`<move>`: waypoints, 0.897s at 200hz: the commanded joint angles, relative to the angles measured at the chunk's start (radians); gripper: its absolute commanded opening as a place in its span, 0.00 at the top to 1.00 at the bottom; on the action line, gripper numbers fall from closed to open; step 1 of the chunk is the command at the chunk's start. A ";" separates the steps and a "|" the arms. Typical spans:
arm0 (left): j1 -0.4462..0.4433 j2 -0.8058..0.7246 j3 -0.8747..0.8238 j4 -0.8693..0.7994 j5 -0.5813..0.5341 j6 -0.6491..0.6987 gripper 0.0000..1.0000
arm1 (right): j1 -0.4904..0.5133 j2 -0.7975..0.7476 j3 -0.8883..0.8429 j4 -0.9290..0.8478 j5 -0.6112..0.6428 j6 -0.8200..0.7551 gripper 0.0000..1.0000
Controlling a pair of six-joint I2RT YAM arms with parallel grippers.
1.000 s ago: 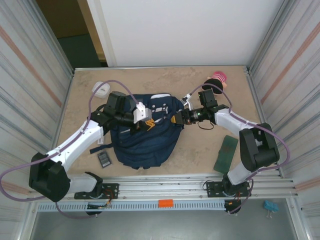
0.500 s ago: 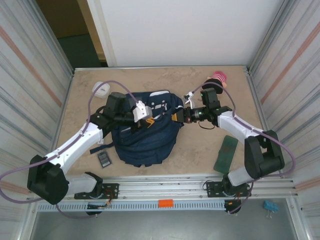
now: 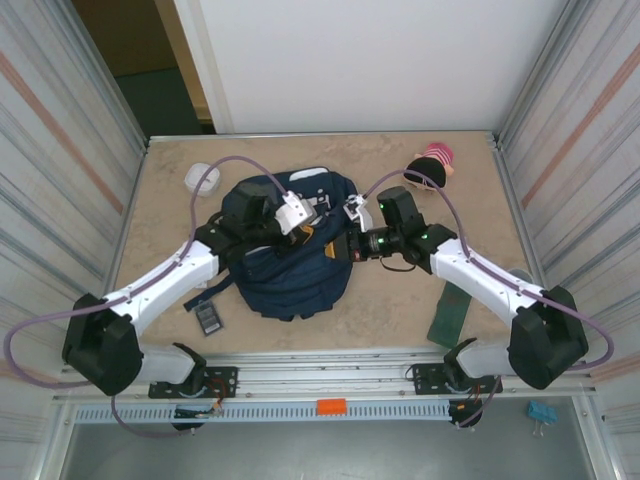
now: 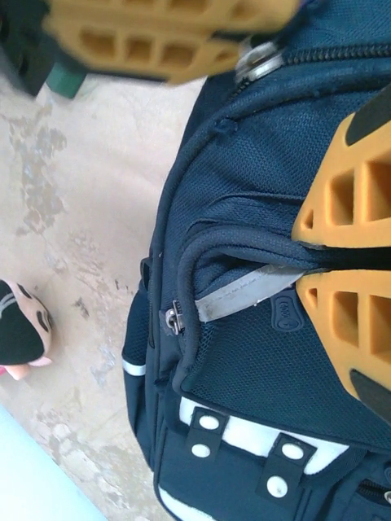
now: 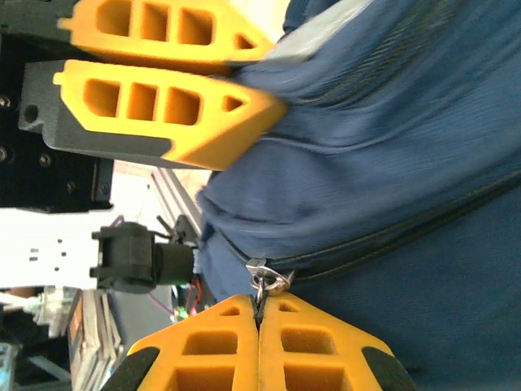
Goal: Pack books, pencil case, and school supplies into a backpack
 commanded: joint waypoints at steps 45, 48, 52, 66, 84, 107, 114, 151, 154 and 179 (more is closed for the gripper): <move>-0.051 0.068 0.075 0.192 -0.139 -0.177 1.00 | 0.142 -0.051 -0.035 0.075 0.235 0.246 1.00; -0.051 0.068 0.075 0.201 -0.127 -0.178 1.00 | 0.142 -0.049 -0.041 0.090 0.236 0.256 1.00; -0.051 0.068 0.076 0.210 -0.110 -0.180 1.00 | 0.142 -0.048 -0.048 0.111 0.232 0.267 1.00; -0.051 0.062 0.076 0.229 -0.063 -0.182 1.00 | 0.142 -0.056 -0.062 0.149 0.220 0.281 0.98; -0.051 0.044 0.058 0.238 -0.018 -0.161 1.00 | 0.104 -0.115 -0.071 0.121 0.239 0.273 0.75; -0.049 0.011 0.002 0.253 0.032 -0.100 1.00 | -0.001 -0.209 -0.110 0.126 0.236 0.327 0.52; -0.041 -0.001 -0.018 0.269 0.063 -0.088 1.00 | -0.031 -0.224 -0.117 0.125 0.225 0.354 0.47; -0.005 -0.020 -0.052 0.318 0.236 -0.076 1.00 | -0.090 -0.199 -0.108 0.089 0.228 0.468 0.43; -0.005 -0.019 -0.050 0.317 0.249 -0.072 1.00 | -0.090 -0.192 -0.108 0.099 0.227 0.474 0.42; -0.005 -0.008 -0.042 0.334 0.336 -0.062 1.00 | -0.091 -0.130 -0.105 0.153 0.232 0.543 0.42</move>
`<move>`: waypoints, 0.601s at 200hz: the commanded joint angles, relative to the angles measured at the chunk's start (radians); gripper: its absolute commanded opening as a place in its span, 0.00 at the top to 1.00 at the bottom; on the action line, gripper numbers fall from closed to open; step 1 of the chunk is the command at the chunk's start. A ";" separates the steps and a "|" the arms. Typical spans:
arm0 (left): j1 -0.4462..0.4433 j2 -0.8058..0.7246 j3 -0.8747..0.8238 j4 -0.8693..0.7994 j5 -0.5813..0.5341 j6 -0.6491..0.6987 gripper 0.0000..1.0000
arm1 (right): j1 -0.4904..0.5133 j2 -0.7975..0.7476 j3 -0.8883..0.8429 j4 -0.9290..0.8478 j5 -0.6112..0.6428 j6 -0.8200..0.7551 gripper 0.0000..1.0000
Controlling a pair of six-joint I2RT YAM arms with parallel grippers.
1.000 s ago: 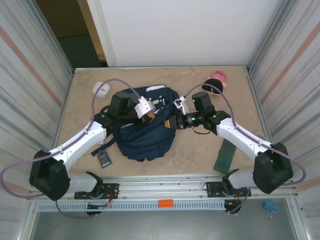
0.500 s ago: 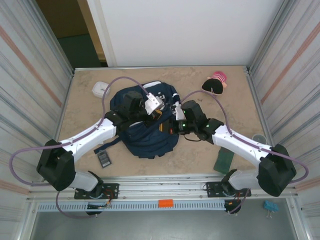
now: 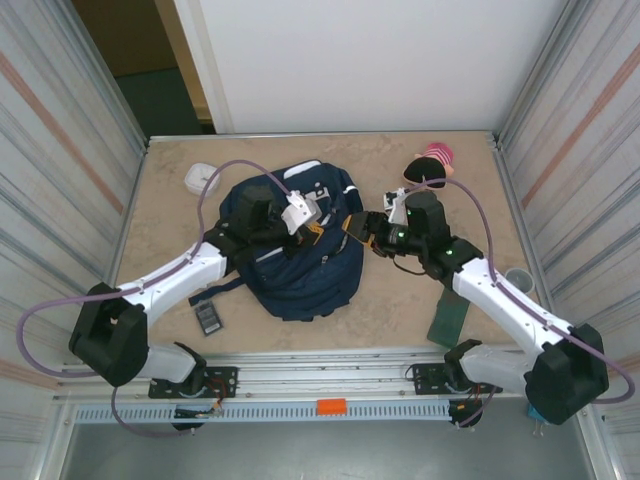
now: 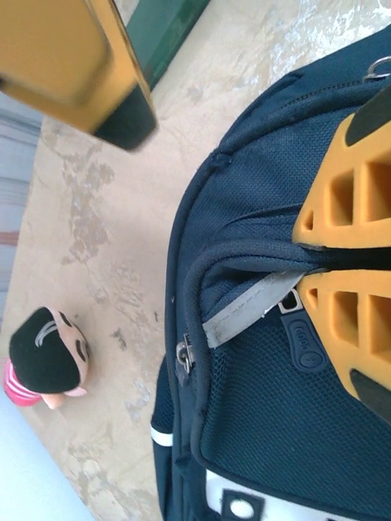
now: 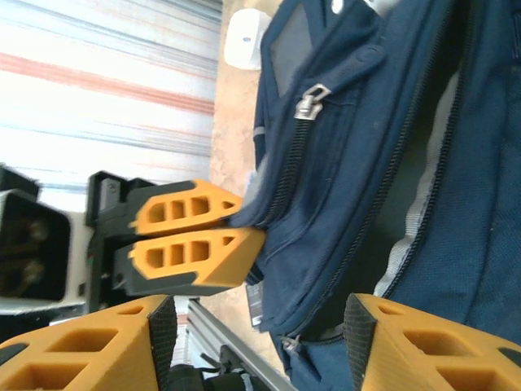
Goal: Pack books, pencil case, and school supplies into a backpack
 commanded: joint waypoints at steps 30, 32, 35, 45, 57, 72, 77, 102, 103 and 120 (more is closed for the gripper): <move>-0.005 -0.044 0.027 0.135 0.217 0.055 1.00 | 0.015 0.135 0.001 0.156 -0.006 0.194 0.42; -0.004 -0.044 0.028 0.133 0.217 0.058 1.00 | 0.015 0.140 0.001 0.167 -0.004 0.199 0.43; -0.005 -0.042 0.029 0.130 0.216 0.058 1.00 | 0.018 0.147 0.001 0.183 -0.004 0.207 0.45; -0.003 -0.040 0.033 0.114 0.210 0.064 1.00 | 0.028 0.169 0.003 0.240 -0.002 0.230 0.57; -0.003 -0.031 0.047 0.091 0.187 0.065 1.00 | 0.038 0.189 0.016 0.255 0.014 0.240 0.77; -0.003 -0.026 0.079 0.029 0.122 0.039 0.95 | 0.048 0.194 0.019 0.262 0.066 0.250 0.90; -0.002 -0.030 0.088 0.007 0.103 0.027 0.92 | 0.050 0.192 0.014 0.273 0.081 0.257 0.93; -0.010 -0.088 0.098 -0.061 -0.042 -0.166 0.73 | 0.069 0.175 0.004 0.298 0.161 0.270 1.00; -0.011 -0.092 0.097 -0.066 -0.048 -0.175 0.72 | 0.069 0.174 0.003 0.298 0.164 0.270 1.00; -0.038 -0.162 0.097 -0.160 -0.190 -0.339 0.62 | 0.082 0.167 0.005 0.293 0.206 0.268 1.00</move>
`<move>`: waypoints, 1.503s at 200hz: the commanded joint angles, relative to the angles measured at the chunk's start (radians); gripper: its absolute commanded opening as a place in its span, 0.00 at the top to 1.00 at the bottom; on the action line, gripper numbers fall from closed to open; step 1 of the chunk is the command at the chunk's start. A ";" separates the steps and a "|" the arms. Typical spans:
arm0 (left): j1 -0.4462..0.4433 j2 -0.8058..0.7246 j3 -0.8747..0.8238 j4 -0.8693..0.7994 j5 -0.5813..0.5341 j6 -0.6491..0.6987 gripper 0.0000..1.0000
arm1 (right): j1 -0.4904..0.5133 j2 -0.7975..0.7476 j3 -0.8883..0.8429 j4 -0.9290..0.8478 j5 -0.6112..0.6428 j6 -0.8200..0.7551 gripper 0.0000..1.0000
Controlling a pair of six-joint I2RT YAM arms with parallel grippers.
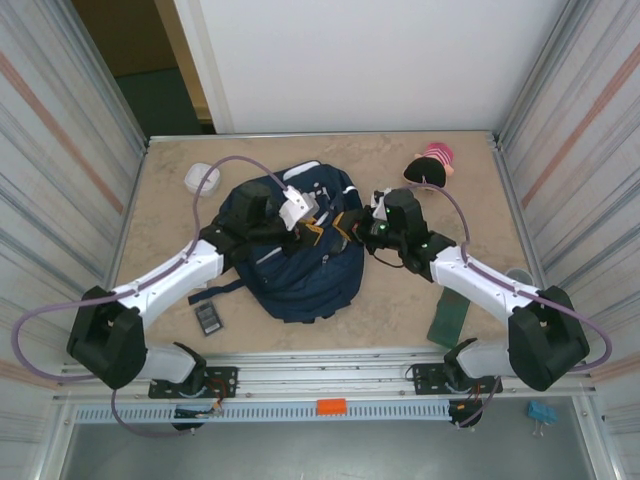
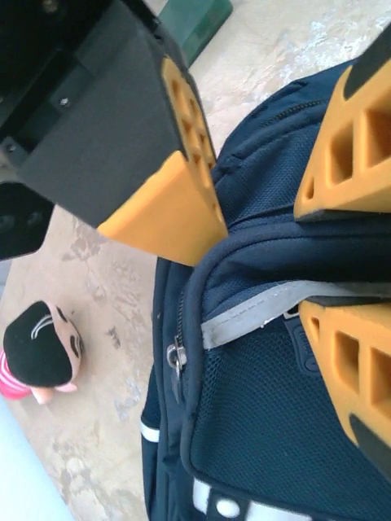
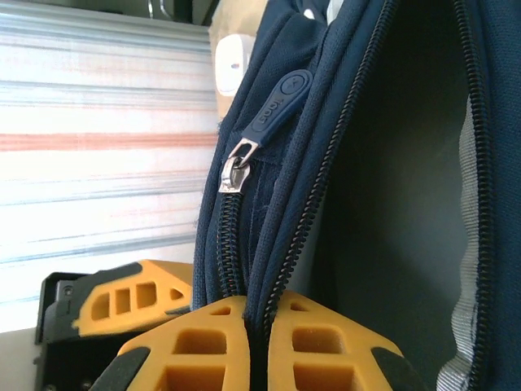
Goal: Pack books, pencil case, and school supplies into a backpack
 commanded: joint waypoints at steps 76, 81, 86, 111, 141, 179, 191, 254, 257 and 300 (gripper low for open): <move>-0.332 -0.300 -0.088 -0.271 -0.609 -0.803 0.47 | 0.092 0.051 0.065 0.076 0.193 0.011 1.00; -0.345 -0.284 -0.081 -0.275 -0.615 -0.816 0.45 | 0.096 0.057 0.073 0.074 0.195 0.010 1.00; -0.356 -0.266 -0.072 -0.284 -0.621 -0.832 0.42 | 0.099 0.064 0.079 0.074 0.194 0.009 1.00; -0.369 -0.173 -0.038 -0.322 -0.629 -0.874 0.36 | 0.112 0.094 0.106 0.074 0.180 0.010 1.00; -0.369 -0.126 -0.020 -0.340 -0.689 -0.877 0.38 | 0.118 0.112 0.126 0.064 0.157 0.010 1.00; -0.369 -0.107 -0.020 -0.328 -0.759 -0.853 0.46 | 0.118 0.122 0.140 0.082 0.129 -0.003 1.00; -0.369 -0.091 -0.024 -0.311 -0.760 -0.843 0.53 | 0.118 0.124 0.134 0.099 0.119 -0.007 1.00; -0.365 -0.066 -0.032 -0.332 -0.779 -0.836 0.94 | 0.091 0.100 0.133 0.058 0.095 -0.030 1.00; -0.363 -0.067 -0.035 -0.335 -0.780 -0.838 0.95 | 0.088 0.096 0.133 0.056 0.093 -0.035 1.00; -0.342 -0.145 -0.122 -0.370 -0.790 -0.844 1.00 | -0.021 0.032 0.110 0.009 0.025 -0.074 1.00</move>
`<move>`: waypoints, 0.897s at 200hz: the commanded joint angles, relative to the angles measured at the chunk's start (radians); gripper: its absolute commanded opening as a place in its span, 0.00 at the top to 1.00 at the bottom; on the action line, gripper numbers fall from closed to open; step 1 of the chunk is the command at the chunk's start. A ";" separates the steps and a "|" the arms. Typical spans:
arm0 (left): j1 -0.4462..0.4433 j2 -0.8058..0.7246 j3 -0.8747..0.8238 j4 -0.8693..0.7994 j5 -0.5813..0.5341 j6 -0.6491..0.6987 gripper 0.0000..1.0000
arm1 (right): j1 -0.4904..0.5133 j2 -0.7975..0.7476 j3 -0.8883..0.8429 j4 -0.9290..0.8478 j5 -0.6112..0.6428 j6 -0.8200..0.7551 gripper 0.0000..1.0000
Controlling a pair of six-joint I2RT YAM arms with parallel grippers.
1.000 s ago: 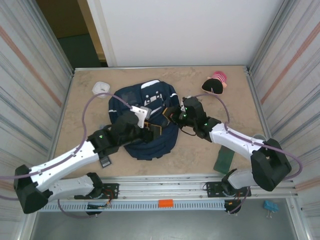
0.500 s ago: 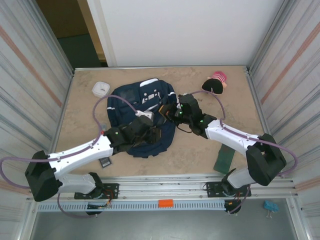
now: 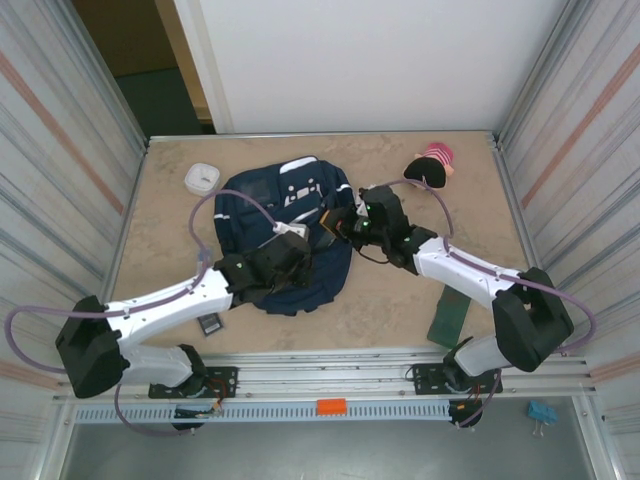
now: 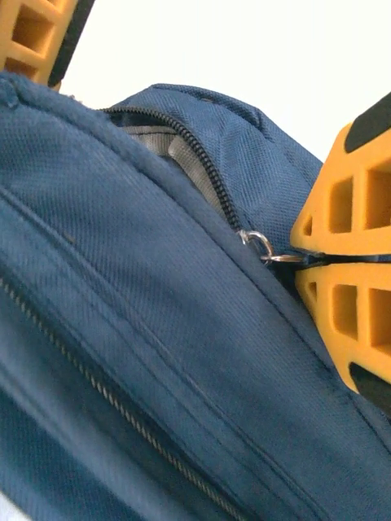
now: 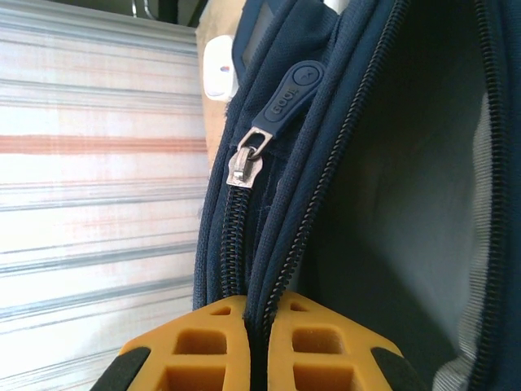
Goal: Pack books, pencil case, and school supplies into a backpack
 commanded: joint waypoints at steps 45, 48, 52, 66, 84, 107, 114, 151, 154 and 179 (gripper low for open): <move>0.059 -0.144 -0.149 -0.009 -0.029 0.018 1.00 | -0.179 -0.104 0.055 -0.088 -0.126 -0.129 1.00; 0.060 -0.149 -0.154 0.003 -0.020 0.025 1.00 | -0.183 -0.104 0.055 -0.088 -0.130 -0.129 1.00; 0.063 -0.154 -0.159 0.027 -0.005 0.034 1.00 | -0.187 -0.104 0.054 -0.089 -0.136 -0.129 1.00; 0.071 -0.175 -0.175 0.125 0.044 0.067 1.00 | -0.181 -0.104 0.047 -0.089 -0.143 -0.112 0.85; 0.071 -0.176 -0.181 0.249 0.084 0.070 1.00 | -0.120 -0.116 -0.004 -0.054 -0.103 -0.085 0.64; 0.071 -0.120 -0.133 0.318 0.144 0.078 1.00 | -0.044 -0.124 -0.120 0.037 -0.022 0.036 0.51; 0.071 -0.101 -0.114 0.320 0.161 0.086 1.00 | -0.024 -0.124 -0.150 0.081 0.000 0.069 0.50; 0.071 -0.067 -0.082 0.333 0.211 0.118 1.00 | 0.054 -0.093 -0.125 0.069 0.078 0.055 0.49; 0.071 -0.069 -0.083 0.333 0.211 0.118 1.00 | 0.050 -0.086 -0.117 0.061 0.072 0.049 0.50; 0.070 -0.113 -0.107 0.306 0.171 0.116 1.00 | 0.028 -0.033 -0.058 0.021 0.039 0.013 0.71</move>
